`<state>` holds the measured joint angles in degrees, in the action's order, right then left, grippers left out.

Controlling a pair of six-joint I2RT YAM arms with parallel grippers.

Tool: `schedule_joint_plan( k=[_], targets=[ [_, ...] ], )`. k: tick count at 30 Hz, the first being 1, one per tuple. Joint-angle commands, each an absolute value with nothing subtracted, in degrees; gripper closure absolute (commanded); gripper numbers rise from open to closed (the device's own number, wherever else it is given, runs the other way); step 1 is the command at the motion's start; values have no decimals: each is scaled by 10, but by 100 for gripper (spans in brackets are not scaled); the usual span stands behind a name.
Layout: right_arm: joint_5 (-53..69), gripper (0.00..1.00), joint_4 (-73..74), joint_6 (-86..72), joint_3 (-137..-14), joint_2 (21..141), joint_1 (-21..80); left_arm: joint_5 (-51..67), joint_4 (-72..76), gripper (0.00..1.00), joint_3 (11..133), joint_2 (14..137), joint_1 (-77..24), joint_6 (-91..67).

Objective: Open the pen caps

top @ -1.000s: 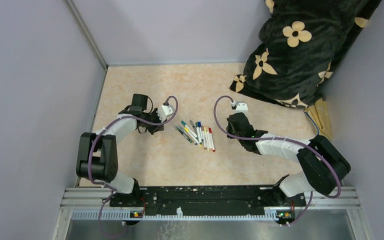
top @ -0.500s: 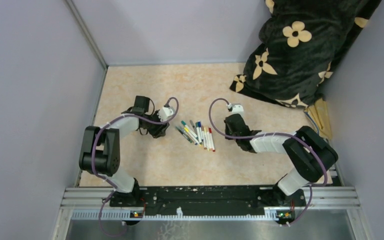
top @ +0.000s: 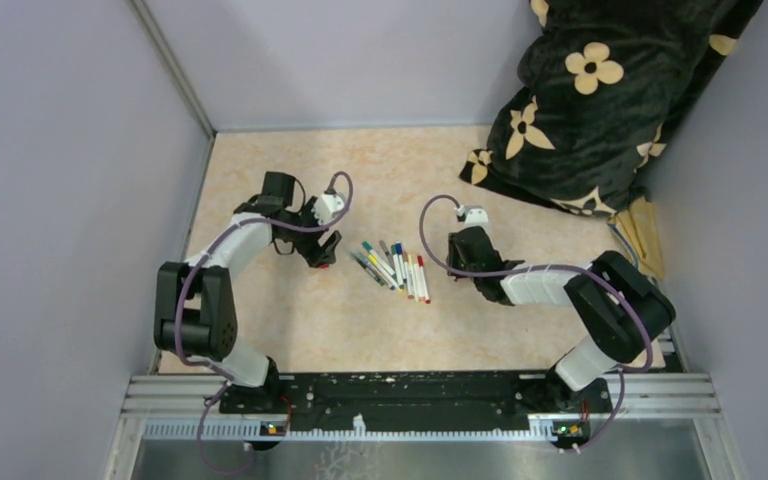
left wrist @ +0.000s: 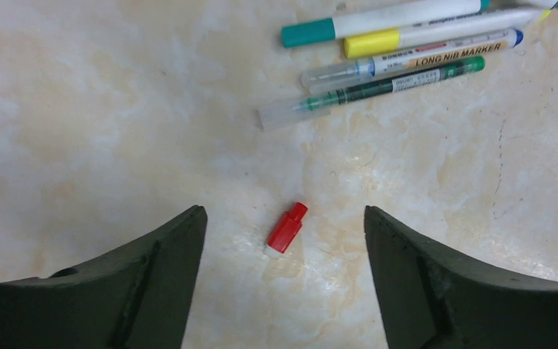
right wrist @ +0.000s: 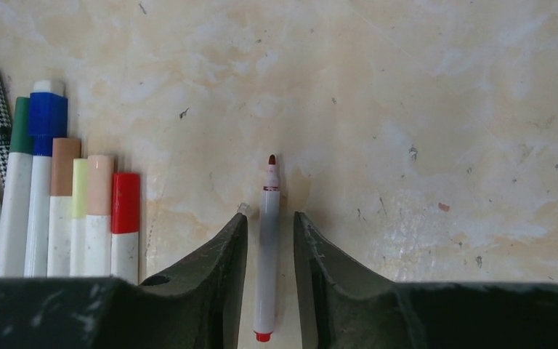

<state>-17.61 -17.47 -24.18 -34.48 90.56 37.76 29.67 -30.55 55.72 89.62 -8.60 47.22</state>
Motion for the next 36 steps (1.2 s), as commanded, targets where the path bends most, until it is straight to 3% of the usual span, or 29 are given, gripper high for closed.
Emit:
schedule_joint_plan(
  k=[1,3,6,13,20,27,36],
  targets=[
    [-153,64,-144,-236,-357,856,373,338,-367,9,618,863,-79,445],
    [-136,56,-125,-230,-367,834,374,348,-385,2,644,853,-76,435],
    [-122,53,-114,-230,-367,801,384,354,-414,1,680,841,-72,413],
    [-113,71,-97,-228,-386,814,443,378,-442,1,694,790,-60,389],
    [-97,81,-105,-236,-402,872,462,379,-460,1,691,763,-51,390],
    [-87,83,-106,-236,-415,919,469,382,-467,1,689,761,-48,395],
    [-115,77,-98,-244,-410,910,471,375,-465,1,678,764,-47,401]
  ],
)
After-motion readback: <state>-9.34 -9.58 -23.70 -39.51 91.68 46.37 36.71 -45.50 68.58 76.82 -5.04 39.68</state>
